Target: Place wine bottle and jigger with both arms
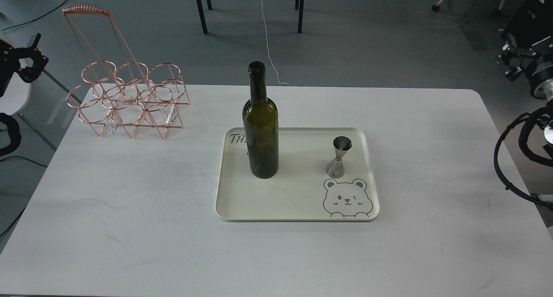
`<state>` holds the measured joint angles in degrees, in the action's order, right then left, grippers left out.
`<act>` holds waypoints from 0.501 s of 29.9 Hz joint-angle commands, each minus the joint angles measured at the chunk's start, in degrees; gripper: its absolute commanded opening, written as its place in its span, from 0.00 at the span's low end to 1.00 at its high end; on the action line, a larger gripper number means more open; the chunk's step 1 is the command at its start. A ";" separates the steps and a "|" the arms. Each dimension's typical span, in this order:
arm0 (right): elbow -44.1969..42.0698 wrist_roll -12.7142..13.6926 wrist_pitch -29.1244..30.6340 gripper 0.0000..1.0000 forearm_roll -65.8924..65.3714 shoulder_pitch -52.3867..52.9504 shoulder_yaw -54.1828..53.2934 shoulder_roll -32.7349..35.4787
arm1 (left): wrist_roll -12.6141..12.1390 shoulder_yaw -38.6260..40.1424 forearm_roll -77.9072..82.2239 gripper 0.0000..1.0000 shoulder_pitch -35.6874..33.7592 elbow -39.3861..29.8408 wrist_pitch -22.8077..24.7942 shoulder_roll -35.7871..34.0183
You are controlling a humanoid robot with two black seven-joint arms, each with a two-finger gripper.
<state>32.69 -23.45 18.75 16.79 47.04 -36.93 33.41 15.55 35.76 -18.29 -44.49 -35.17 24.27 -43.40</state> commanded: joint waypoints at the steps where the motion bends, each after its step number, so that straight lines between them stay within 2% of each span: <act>1: 0.00 -0.01 0.06 0.98 0.00 0.16 0.01 -0.01 | 0.01 0.01 0.01 0.98 -0.59 0.46 0.17 0.33; 9: 1.84 -0.01 0.15 0.98 -0.35 0.16 0.36 0.60 | 0.01 0.10 0.01 0.98 -0.86 0.11 1.40 0.33; 12: 6.84 -0.36 0.15 0.98 -2.97 0.16 1.41 2.62 | 0.09 0.36 0.01 0.98 -1.03 -0.16 1.57 0.24; 15: 13.25 -0.45 -0.38 0.98 -11.83 -0.19 1.94 7.53 | 0.18 0.36 0.01 0.98 -1.03 -0.16 1.75 0.59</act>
<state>40.52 -23.79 18.80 12.33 47.22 -35.46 36.94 15.65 36.10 -18.28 -45.51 -35.28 25.85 -43.07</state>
